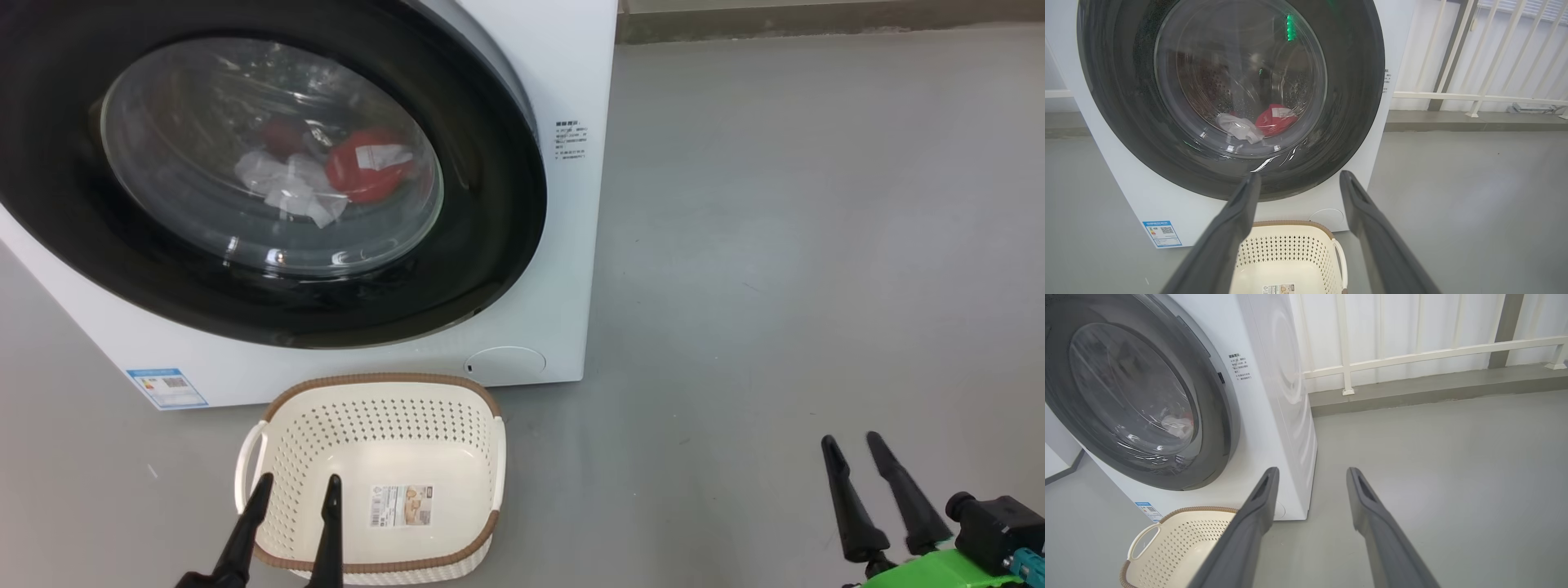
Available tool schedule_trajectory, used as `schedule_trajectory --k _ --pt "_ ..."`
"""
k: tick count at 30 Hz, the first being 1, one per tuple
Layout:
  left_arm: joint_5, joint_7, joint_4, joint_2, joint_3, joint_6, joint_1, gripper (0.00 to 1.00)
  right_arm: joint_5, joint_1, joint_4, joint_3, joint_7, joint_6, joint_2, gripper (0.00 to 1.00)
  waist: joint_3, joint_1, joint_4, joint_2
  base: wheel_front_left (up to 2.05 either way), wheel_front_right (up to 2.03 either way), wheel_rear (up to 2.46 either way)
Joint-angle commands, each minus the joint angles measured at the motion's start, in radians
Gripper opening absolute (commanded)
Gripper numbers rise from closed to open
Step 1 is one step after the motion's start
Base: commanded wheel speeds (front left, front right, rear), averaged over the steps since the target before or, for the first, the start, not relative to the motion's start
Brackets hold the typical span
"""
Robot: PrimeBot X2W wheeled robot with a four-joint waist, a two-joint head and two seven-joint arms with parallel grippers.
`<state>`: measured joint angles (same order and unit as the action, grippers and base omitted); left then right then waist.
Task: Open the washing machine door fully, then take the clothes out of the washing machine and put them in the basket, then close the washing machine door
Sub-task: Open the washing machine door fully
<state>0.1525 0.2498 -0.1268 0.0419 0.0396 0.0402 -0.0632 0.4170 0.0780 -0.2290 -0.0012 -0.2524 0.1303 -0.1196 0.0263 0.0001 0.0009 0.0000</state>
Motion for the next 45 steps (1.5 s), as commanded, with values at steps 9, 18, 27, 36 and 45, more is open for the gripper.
schedule_trajectory --k 9,18,27,36,45 --pt "0.023 0.012 0.028 0.008 -0.006 -0.005 0.039 1.00 0.220 -0.124 0.079 0.079 -0.009 0.000 0.007 0.00 0.029 0.0000 0.009 0.0000 0.00 0.00 0.00" --pt "0.037 0.012 0.038 0.008 0.019 -0.002 0.098 1.00 0.416 -0.358 0.065 0.150 -0.009 0.000 -0.023 0.00 0.098 0.0000 0.036 0.0000 0.00 0.00 0.00" --pt "0.059 0.012 0.044 0.008 0.051 0.000 0.159 1.00 0.589 -0.587 0.003 0.250 -0.009 0.000 -0.106 0.00 0.175 0.0000 0.090 0.0000 0.00 0.00 0.00" --pt "0.077 0.012 0.048 0.008 0.070 -0.005 0.205 1.00 0.875 -0.777 -0.034 0.361 0.092 0.000 -0.188 0.00 0.244 0.0000 0.132 0.0000 0.00 0.00 0.00" --pt "0.093 0.012 0.051 0.008 0.093 -0.012 0.244 1.00 1.103 -0.922 -0.067 0.385 0.288 0.000 -0.230 0.00 0.308 0.0000 0.158 0.0000 0.00 0.00 0.00"
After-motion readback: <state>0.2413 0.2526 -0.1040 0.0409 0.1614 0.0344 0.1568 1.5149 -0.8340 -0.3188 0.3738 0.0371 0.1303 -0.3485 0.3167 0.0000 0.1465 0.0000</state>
